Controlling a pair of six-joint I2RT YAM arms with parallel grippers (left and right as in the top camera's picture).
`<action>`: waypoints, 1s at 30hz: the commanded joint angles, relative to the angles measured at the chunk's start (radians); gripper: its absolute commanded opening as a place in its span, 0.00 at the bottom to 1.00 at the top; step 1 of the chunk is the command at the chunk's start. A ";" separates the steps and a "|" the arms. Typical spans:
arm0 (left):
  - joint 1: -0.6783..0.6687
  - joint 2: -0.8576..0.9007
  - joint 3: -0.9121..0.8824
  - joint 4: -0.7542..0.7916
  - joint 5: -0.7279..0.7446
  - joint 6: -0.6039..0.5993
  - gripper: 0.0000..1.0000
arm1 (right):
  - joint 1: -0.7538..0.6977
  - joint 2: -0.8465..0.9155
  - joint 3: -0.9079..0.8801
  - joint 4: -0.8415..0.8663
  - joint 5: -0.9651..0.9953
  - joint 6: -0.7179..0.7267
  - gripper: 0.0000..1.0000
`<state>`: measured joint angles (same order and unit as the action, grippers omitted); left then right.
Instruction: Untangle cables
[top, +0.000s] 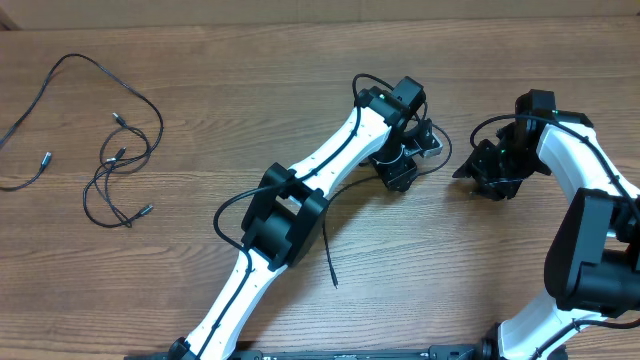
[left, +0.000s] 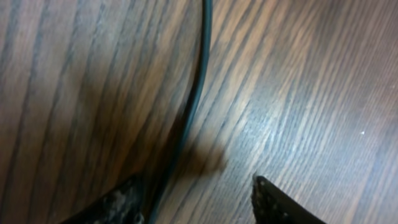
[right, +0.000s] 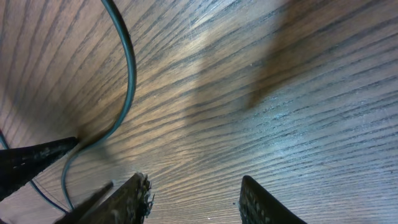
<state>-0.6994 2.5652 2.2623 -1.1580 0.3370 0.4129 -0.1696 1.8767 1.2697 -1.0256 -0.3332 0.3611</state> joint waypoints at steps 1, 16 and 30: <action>-0.008 0.064 -0.122 0.039 -0.169 -0.101 0.42 | -0.001 -0.027 0.014 0.000 0.006 -0.011 0.46; 0.009 -0.006 -0.116 0.065 -0.303 -0.432 0.04 | -0.001 -0.027 0.014 0.002 0.006 -0.016 0.46; 0.093 -0.323 -0.037 -0.002 -0.080 -0.463 0.04 | -0.001 -0.027 0.014 0.053 -0.127 -0.064 0.46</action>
<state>-0.6121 2.3631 2.1880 -1.1500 0.1986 -0.0284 -0.1696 1.8767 1.2697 -0.9909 -0.3954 0.3164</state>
